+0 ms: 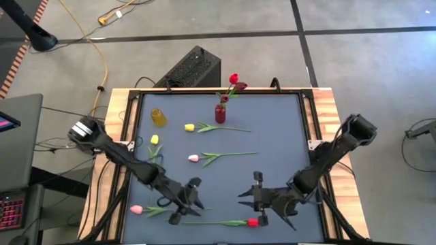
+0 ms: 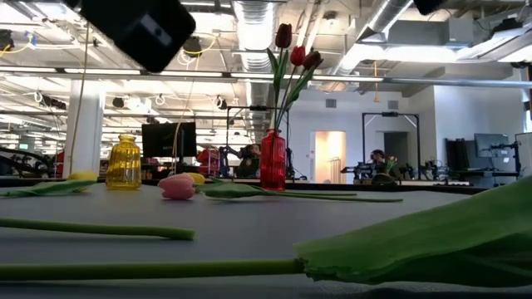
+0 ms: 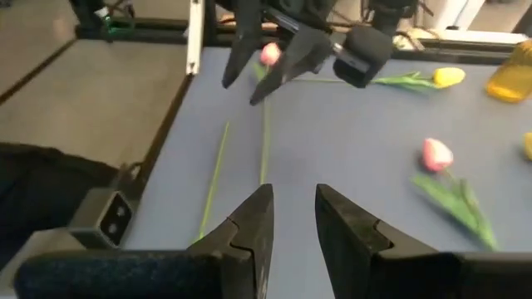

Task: Sort flowers into vase by color
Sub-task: Put the red flower into the red flower vase

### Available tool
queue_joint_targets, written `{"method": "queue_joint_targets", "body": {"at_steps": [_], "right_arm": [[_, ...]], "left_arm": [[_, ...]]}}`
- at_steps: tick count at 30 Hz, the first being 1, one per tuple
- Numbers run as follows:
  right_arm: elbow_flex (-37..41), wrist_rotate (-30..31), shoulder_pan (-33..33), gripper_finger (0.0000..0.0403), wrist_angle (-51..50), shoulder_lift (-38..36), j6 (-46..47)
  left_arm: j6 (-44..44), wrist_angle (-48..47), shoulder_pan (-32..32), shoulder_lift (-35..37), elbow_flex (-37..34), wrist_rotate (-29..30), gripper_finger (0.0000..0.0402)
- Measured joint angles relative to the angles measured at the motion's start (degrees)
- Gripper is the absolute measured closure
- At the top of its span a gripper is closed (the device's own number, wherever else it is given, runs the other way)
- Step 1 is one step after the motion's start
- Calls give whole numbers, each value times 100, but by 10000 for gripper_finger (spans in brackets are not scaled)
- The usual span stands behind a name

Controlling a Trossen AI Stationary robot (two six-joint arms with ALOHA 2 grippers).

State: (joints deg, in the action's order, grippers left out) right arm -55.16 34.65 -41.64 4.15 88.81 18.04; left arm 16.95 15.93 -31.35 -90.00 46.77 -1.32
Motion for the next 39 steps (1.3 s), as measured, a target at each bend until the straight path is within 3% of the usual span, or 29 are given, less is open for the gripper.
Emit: {"method": "queue_joint_targets", "body": {"at_steps": [8,18,25,39], "right_arm": [[-39,-97,-16,285,548,864,-143],[-173,-464,-80,285,538,997,140],[-173,-483,-361,285,525,997,151],[-173,-479,-1006,285,471,995,190]], "left_arm": [[282,-576,-388,-1223,1001,118,286],[336,-816,-676,-2408,1655,1113,286],[520,-810,-690,-2646,1840,1962,286],[928,-1075,-805,-2644,1809,2101,286]]}}
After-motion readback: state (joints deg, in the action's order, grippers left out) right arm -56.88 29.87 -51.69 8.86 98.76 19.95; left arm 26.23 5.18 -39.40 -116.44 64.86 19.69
